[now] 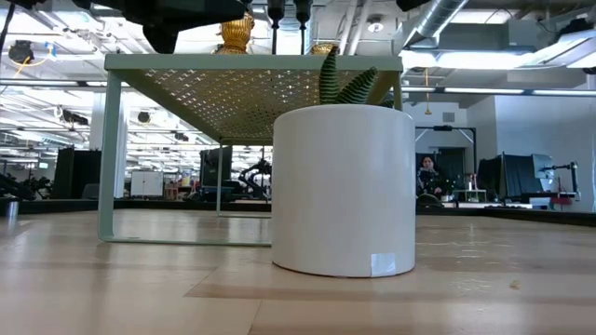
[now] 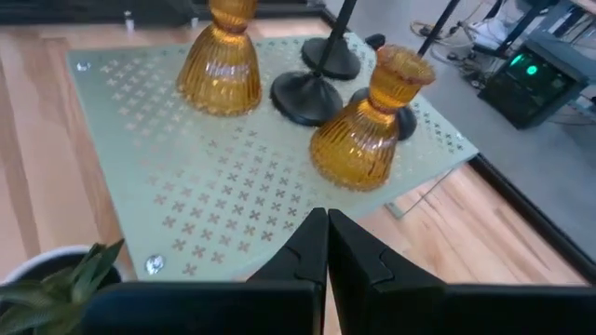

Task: Pick & Place candle stick holders
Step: Put the bottom yellow candle holder on the shelf, then adjust the right yellow candle holders

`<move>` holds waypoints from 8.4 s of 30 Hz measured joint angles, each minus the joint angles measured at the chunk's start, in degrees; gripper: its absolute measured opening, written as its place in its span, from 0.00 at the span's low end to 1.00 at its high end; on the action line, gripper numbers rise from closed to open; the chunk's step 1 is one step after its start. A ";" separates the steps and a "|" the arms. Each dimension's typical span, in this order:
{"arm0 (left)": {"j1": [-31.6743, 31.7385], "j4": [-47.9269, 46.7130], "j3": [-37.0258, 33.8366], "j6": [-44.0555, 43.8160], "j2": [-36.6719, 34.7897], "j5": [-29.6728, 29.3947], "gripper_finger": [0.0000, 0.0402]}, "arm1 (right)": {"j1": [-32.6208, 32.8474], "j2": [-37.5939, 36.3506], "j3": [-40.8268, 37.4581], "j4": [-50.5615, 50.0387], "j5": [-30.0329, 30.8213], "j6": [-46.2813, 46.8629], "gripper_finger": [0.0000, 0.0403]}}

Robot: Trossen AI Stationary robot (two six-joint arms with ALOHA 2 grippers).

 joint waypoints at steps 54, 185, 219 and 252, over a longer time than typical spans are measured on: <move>-20.83 -1.25 0.00 7.75 -0.09 -31.44 0.02 | -13.07 -13.38 -17.14 -0.92 -10.82 -5.35 0.00; -21.33 -1.01 -19.30 9.57 -27.08 -37.60 0.02 | -59.99 -7.39 -38.23 87.20 -95.39 -55.32 0.00; -21.34 -1.03 -19.26 9.58 -27.08 -37.58 0.02 | -57.68 -2.05 -31.74 86.89 -112.44 -53.84 0.00; -21.87 -1.03 -19.26 9.57 -27.08 -37.29 0.02 | -59.08 -8.18 -31.80 77.14 -98.64 -54.08 0.00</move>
